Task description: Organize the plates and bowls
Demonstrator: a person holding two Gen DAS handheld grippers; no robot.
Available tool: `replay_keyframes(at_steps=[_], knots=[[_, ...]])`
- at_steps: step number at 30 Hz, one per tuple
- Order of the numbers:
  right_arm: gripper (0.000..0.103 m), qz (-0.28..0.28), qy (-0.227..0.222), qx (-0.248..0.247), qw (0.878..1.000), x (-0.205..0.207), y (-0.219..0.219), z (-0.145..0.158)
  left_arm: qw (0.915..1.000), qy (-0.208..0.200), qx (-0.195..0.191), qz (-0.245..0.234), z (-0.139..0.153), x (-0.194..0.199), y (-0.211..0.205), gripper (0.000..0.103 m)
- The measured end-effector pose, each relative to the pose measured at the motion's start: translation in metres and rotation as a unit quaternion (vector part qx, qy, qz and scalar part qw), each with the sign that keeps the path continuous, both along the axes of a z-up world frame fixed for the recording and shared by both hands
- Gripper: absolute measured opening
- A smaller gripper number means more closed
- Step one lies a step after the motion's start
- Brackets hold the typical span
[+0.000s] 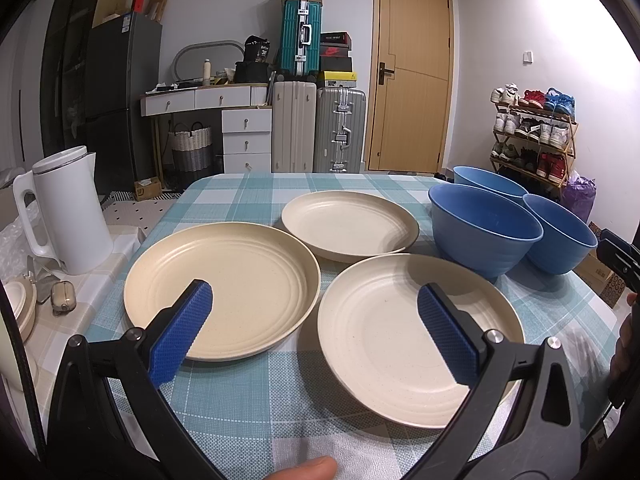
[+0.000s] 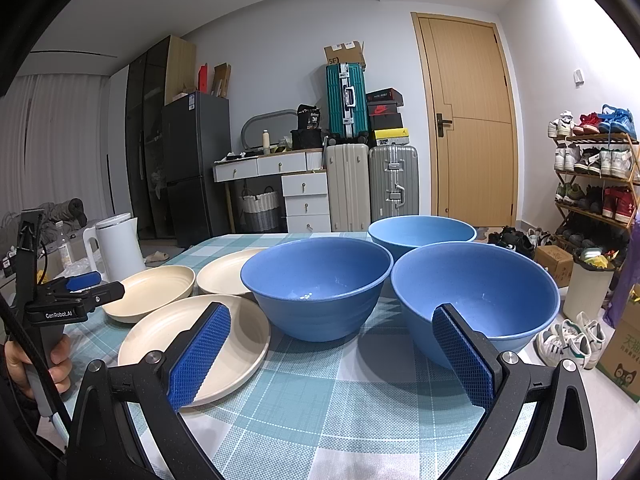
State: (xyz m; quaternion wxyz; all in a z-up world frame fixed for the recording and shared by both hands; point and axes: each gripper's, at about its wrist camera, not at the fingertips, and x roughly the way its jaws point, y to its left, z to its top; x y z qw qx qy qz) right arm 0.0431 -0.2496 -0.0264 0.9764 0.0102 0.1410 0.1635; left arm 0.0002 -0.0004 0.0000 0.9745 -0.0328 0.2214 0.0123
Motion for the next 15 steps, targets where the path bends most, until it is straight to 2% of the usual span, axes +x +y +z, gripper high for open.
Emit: replay_keyframes(at_steps=[15], knots=[[0.103, -0.001, 0.013, -0.003, 1.000, 0.0054, 0.0027, -0.0067, 0.9999, 0.002, -0.010, 0.003, -0.0002, -0.0024, 0.0033, 0.103]])
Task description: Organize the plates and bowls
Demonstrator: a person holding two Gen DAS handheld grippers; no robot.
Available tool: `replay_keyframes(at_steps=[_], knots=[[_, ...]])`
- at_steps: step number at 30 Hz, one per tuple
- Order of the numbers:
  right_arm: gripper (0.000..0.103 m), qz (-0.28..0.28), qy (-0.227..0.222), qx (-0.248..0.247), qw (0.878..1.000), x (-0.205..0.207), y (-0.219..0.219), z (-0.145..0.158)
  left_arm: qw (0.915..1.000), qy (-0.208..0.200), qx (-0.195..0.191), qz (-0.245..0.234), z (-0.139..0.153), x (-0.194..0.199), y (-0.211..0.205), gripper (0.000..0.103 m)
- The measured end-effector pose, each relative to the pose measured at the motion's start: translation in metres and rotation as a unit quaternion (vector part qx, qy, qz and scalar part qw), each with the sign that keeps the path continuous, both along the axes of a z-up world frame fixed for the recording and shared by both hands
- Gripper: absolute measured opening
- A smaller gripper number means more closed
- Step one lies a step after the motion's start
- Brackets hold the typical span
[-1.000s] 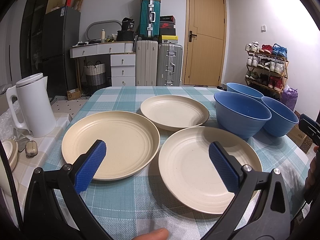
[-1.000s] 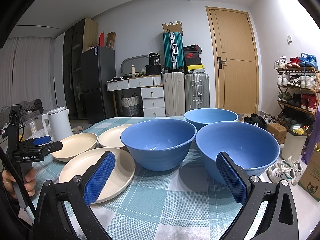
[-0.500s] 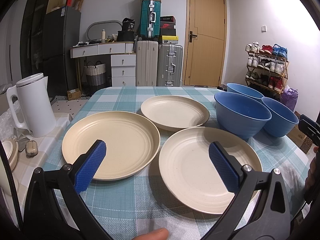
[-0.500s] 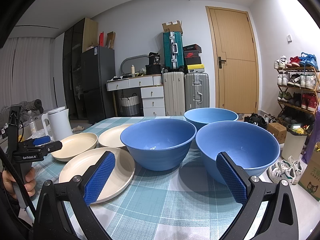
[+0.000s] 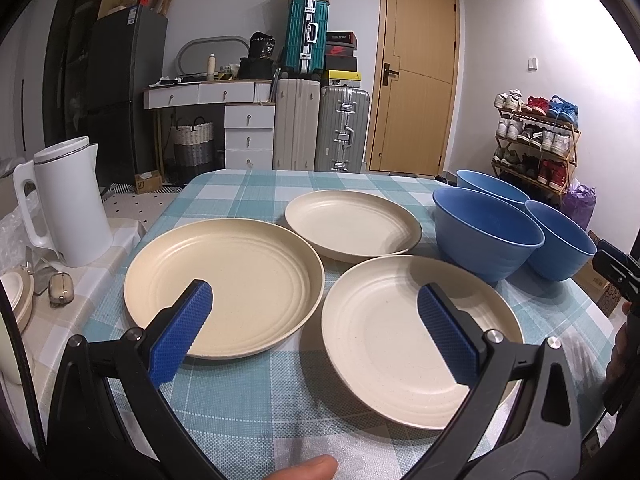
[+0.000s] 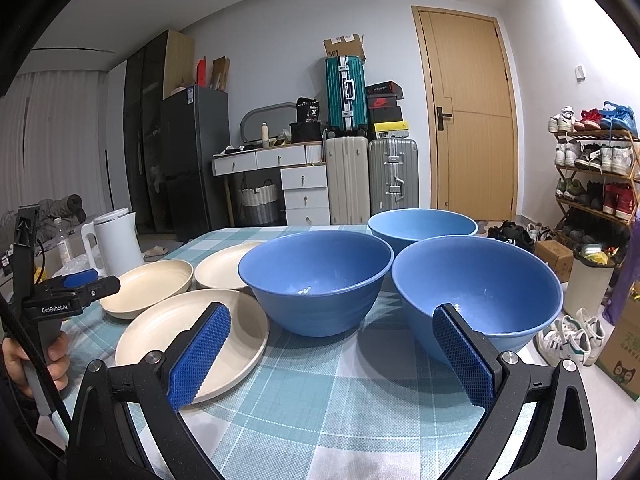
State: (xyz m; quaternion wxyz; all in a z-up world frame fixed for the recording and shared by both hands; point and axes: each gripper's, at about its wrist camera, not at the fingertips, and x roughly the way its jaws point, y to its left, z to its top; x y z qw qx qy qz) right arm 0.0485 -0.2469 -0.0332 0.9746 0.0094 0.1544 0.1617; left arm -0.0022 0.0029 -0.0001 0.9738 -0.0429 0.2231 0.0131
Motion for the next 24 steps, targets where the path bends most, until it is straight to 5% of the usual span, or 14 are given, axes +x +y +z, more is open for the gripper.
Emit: replay_keyframes(at_steps=[24], knots=[[0.103, 0.059, 0.041, 0.026, 0.997, 0.008, 0.044, 0.046, 0.9972, 0.024, -0.012, 0.069, 0.054, -0.012, 0.056, 0.102]])
